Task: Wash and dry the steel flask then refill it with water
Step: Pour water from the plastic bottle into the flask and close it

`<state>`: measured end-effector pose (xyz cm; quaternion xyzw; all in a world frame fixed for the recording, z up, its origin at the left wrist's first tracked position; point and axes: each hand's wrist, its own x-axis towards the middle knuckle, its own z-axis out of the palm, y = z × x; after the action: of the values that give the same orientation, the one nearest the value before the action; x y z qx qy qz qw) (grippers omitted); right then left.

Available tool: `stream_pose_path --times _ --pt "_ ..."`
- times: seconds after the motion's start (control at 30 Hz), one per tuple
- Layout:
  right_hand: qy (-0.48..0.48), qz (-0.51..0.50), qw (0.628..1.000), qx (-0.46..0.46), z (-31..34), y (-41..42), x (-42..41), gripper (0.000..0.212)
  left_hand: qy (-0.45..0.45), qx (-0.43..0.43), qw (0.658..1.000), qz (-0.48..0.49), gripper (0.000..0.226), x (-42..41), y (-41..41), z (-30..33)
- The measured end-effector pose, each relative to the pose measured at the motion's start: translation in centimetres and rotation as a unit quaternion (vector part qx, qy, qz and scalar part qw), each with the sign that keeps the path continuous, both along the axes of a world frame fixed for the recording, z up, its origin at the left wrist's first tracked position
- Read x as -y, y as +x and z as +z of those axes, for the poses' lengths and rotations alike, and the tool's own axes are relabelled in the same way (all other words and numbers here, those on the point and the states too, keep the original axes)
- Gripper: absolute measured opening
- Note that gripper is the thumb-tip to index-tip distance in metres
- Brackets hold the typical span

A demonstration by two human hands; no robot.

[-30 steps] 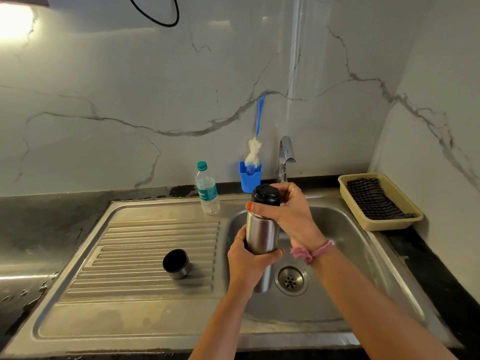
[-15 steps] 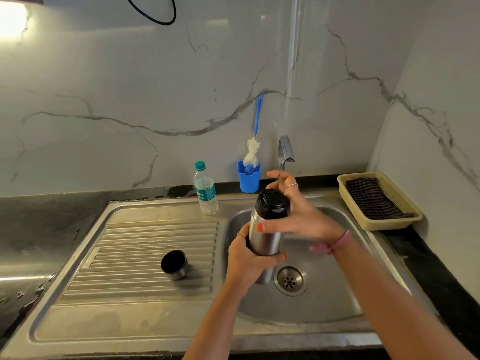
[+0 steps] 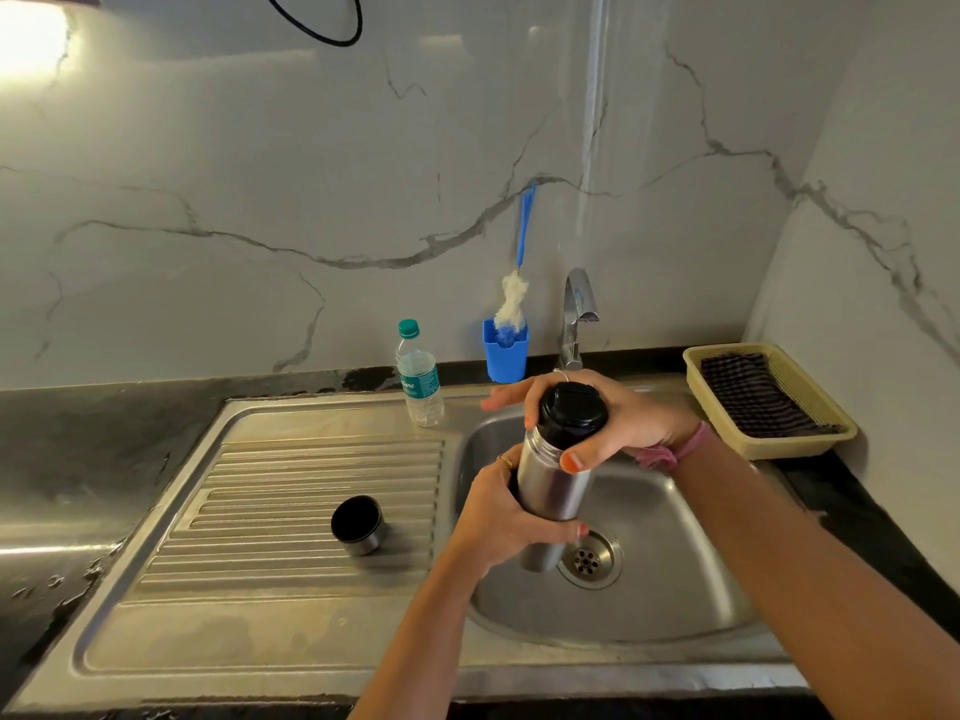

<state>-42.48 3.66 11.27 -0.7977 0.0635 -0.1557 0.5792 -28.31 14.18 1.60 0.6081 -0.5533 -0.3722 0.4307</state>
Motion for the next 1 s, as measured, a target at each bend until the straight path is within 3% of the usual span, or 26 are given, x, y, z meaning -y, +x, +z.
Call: stream_pose_path --times 0.13,0.33,0.57,0.73,0.9,1.0 --pt "0.016 -0.109 0.993 0.031 -0.8 0.5 -1.0 0.038 -0.008 -0.008 0.999 0.051 0.067 0.0 -0.5 -0.4" --pt "0.077 -0.298 0.949 0.072 -2.0 1.7 -2.6 0.031 -0.016 -0.012 0.993 0.115 0.069 0.4 -1.1 -1.1" --pt "0.069 -0.451 0.889 0.029 -3.0 3.4 -4.3 0.032 -0.008 -0.039 0.986 0.161 0.063 0.3 -2.1 -2.1" --pt "0.052 -0.469 0.882 0.017 -3.1 3.5 -4.7 0.031 -0.007 -0.034 0.987 0.16 0.064 0.2 -1.9 -2.2" --pt "0.109 -0.465 0.878 0.016 -3.3 4.3 -4.5 0.04 -0.001 -0.036 0.988 0.153 0.071 -0.3 -1.0 -1.9" --pt "0.149 -0.41 0.898 0.058 -2.4 4.5 -4.4 0.037 -0.001 -0.036 0.987 0.156 0.069 -0.7 -0.4 -1.1"
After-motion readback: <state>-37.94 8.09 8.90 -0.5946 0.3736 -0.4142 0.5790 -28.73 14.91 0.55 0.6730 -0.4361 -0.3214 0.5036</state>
